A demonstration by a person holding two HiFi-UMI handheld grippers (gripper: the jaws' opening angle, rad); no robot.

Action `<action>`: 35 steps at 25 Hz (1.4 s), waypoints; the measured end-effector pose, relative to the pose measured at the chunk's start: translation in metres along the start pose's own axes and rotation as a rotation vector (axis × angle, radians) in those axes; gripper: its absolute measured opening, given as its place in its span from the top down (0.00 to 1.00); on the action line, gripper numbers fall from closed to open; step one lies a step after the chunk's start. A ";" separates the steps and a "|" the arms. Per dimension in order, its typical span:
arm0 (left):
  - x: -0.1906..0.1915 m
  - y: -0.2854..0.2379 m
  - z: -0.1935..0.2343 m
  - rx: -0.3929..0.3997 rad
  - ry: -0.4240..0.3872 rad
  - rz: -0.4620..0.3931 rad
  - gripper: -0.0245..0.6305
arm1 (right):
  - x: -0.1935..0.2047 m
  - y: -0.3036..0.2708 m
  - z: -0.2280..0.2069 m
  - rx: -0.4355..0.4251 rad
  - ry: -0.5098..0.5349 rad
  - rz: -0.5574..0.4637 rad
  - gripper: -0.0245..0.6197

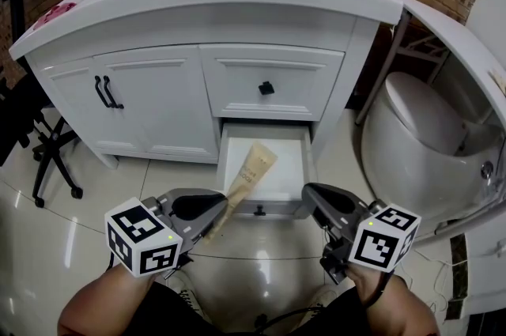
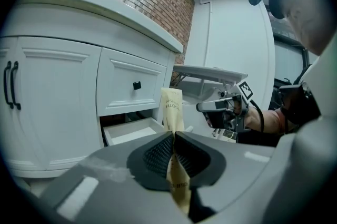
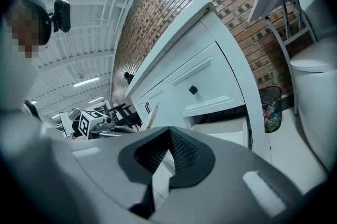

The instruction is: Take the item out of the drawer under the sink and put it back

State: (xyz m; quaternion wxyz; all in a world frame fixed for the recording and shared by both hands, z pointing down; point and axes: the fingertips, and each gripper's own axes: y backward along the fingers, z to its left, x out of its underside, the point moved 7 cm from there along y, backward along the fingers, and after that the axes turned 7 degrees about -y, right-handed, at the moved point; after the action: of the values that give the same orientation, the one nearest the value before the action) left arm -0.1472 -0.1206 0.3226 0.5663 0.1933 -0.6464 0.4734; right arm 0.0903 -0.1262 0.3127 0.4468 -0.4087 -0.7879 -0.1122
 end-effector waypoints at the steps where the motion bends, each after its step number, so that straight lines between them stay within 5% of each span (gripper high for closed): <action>1: 0.000 0.000 0.000 -0.001 0.001 0.002 0.93 | 0.000 0.000 0.000 -0.001 0.000 0.000 0.95; 10: -0.009 -0.002 0.006 -0.053 -0.062 -0.008 0.93 | 0.003 0.001 -0.007 0.016 -0.011 0.004 0.95; 23: -0.077 -0.064 0.045 -0.149 -0.335 0.026 0.93 | -0.007 0.005 -0.003 0.009 -0.002 -0.039 0.95; 27: -0.080 -0.109 0.055 -0.133 -0.372 0.081 0.93 | -0.008 0.010 0.000 -0.001 -0.002 -0.047 0.95; 35: -0.039 -0.182 0.085 -0.103 -0.291 0.311 0.93 | -0.016 0.026 -0.012 0.027 -0.015 -0.078 0.95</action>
State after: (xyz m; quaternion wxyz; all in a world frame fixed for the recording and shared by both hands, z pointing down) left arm -0.0398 -0.2887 0.3663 0.3962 0.1284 -0.7667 0.4886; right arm 0.1217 -0.1252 0.3018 0.4416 -0.3723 -0.8081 -0.1158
